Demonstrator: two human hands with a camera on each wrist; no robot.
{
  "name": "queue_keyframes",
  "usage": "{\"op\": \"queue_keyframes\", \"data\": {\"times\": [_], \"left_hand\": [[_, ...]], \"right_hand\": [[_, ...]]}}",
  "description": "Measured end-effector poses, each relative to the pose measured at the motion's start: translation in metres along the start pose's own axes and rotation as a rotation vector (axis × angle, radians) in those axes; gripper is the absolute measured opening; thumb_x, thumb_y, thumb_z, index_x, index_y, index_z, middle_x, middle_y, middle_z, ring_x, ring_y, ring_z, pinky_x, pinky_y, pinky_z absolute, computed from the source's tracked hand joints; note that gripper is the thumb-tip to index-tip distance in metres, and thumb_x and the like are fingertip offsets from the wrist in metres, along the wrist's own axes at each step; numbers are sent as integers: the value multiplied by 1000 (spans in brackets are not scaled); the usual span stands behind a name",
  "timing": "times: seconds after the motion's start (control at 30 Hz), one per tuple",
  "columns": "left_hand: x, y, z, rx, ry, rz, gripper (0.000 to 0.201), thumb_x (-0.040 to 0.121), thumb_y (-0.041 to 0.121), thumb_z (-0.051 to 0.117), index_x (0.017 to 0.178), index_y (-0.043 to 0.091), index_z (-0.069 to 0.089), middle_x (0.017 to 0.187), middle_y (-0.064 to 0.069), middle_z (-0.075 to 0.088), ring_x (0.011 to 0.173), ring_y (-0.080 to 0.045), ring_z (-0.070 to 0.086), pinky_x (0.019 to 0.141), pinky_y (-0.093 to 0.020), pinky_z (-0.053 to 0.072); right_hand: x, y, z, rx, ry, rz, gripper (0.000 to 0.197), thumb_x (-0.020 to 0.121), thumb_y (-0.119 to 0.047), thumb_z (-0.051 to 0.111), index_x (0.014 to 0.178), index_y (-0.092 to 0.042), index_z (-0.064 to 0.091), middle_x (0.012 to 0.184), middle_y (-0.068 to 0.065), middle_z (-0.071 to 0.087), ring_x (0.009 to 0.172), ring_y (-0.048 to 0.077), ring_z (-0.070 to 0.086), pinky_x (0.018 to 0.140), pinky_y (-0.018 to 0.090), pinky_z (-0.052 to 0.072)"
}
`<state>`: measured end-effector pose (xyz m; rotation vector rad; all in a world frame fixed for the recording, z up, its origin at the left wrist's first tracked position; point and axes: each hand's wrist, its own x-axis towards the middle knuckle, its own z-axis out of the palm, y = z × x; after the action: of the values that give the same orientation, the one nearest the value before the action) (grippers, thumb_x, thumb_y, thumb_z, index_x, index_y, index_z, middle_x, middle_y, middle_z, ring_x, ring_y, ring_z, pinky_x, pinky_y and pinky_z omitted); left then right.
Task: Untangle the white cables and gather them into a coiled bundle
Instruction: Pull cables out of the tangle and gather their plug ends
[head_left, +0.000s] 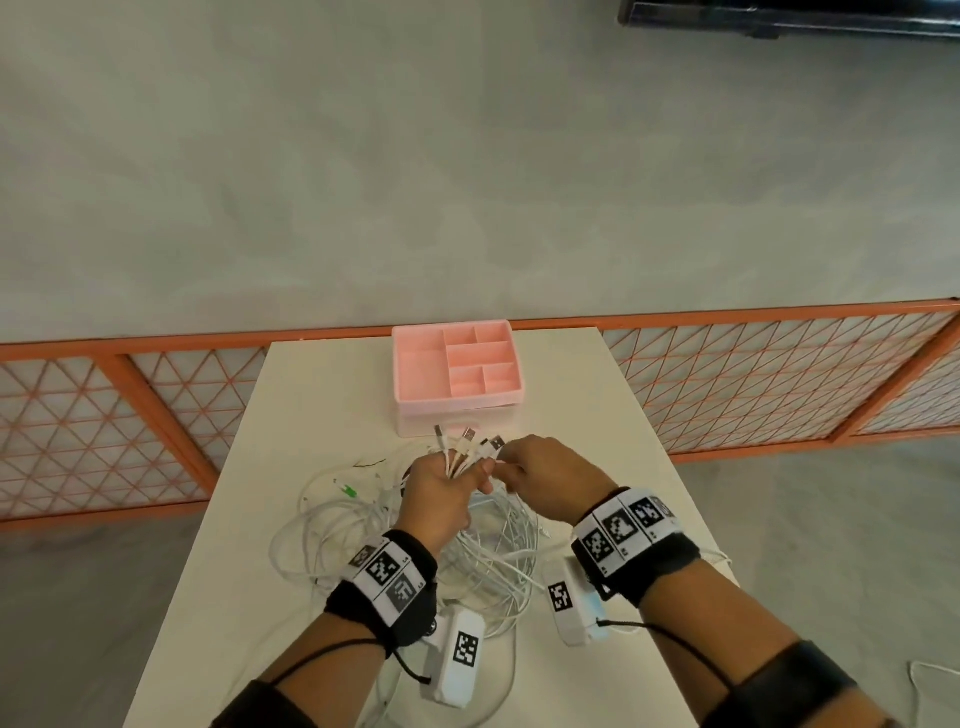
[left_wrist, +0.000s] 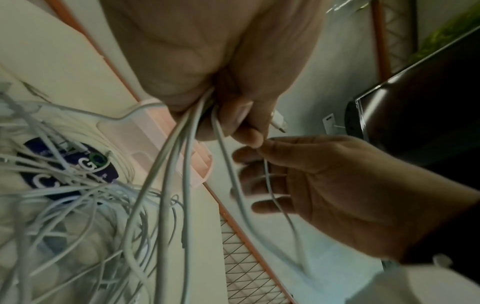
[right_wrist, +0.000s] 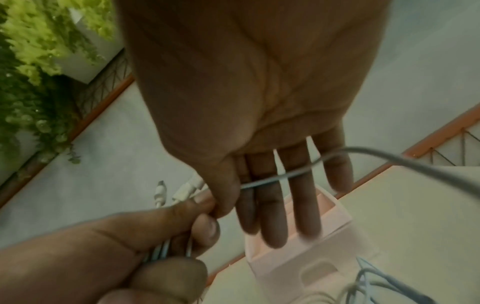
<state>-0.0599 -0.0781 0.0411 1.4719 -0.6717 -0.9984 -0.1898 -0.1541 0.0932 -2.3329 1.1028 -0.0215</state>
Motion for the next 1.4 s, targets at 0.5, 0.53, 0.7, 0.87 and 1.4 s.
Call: {"op": "queue_keyframes", "data": {"times": [0.5,0.53,0.7,0.87,1.4], "left_hand": [[7,-13,-37,-326,120,-114,16,88,15,73,86,1,66,67,-3,58,44,-9,36,39,-22,34],[8,-8,-36,-298,105,-90,17,88,15,73,88,0,66,68,-4,58,45,-10,35,39,-22,32],[11,12,-17,-94,29,15,23,86,21,78,76,3,66,57,-6,47,40,-14,32,49,-24,29],[9,16,-14,-130,-23,16,26,86,24,77,77,3,65,54,-4,38,42,-14,27,46,-24,27],[1,-4,-40,-223,-5,-100,20,96,20,65,96,1,73,65,-1,46,43,-8,25,40,-20,18]], "right_hand": [[3,28,-49,597,536,307,35,96,-5,44,129,-3,56,101,15,64,85,30,65,73,40,55],[2,28,-44,360,466,332,50,95,-8,48,144,-5,41,127,18,55,108,34,60,90,45,53],[-4,-6,-11,-275,283,-22,63,94,-28,56,151,-21,29,156,3,33,145,27,28,117,56,26],[-5,-14,-8,165,195,-117,26,102,-26,49,87,-13,68,64,-11,57,56,0,55,61,25,40],[-6,76,-87,889,944,345,26,96,-13,43,97,-14,68,66,0,52,57,17,49,58,33,47]]}}
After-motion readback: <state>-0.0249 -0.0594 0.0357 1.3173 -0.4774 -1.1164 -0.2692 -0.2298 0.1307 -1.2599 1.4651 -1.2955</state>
